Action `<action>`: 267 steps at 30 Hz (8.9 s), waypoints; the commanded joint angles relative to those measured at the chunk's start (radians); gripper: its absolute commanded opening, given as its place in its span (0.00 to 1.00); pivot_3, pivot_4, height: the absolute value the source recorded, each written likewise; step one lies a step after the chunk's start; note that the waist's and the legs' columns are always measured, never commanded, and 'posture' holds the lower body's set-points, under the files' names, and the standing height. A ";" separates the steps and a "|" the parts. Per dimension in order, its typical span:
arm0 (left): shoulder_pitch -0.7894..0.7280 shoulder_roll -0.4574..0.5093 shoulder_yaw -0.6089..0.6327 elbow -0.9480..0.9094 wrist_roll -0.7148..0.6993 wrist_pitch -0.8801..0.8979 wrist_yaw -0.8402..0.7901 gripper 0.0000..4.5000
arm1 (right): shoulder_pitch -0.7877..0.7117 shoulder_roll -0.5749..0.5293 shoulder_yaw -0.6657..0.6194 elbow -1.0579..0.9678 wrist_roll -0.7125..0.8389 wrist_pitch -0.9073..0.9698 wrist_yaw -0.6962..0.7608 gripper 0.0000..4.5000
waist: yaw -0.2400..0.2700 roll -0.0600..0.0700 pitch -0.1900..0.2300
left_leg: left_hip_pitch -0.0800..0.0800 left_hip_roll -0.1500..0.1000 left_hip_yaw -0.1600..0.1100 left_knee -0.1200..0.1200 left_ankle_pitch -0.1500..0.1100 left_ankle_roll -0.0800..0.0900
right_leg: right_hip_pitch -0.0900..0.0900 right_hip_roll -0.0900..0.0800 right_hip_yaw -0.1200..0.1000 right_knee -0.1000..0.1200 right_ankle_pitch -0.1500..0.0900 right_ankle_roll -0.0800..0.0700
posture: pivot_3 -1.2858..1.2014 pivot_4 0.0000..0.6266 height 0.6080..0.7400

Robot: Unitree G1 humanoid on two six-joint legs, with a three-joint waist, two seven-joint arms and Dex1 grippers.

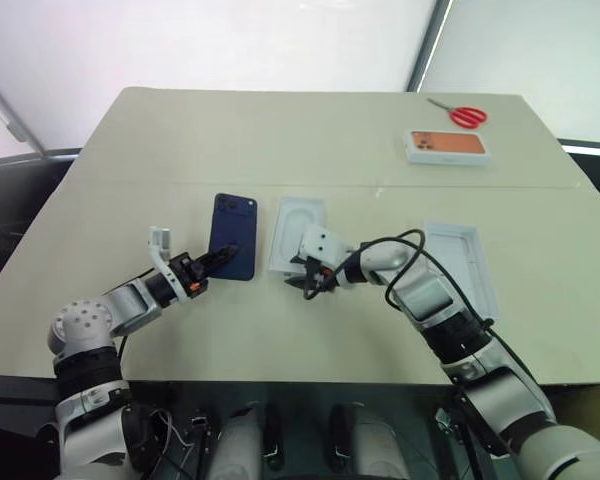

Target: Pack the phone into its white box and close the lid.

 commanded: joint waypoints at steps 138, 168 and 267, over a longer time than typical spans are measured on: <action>-0.601 -0.428 -0.610 0.608 0.725 -0.576 -0.296 0.00 | 0.298 -0.474 -0.395 -0.003 0.042 -0.119 -0.002 0.00 | 0.029 -0.004 0.007 | -0.004 0.001 -0.002 0.014 -0.003 0.011 | 0.004 0.000 -0.004 0.001 0.000 0.001 | 0.52 0.24 0.98; -0.243 0.078 -0.547 -0.065 0.581 -0.583 -0.581 0.51 | 0.265 -0.560 -0.495 -0.008 0.206 0.063 0.073 0.41 | 0.024 -0.002 0.008 | -0.004 0.002 -0.002 0.015 -0.003 0.011 | 0.005 0.000 -0.004 0.001 0.000 0.001 | 0.52 0.24 0.98; -0.113 -0.191 -0.659 -0.073 0.590 -0.858 -0.307 0.02 | 0.183 0.045 -0.775 -0.113 2.008 0.746 -1.466 0.00 | 0.004 0.008 0.011 | -0.008 0.003 0.001 0.013 -0.003 0.013 | 0.000 0.006 -0.001 0.002 0.000 0.001 | 0.52 0.24 0.98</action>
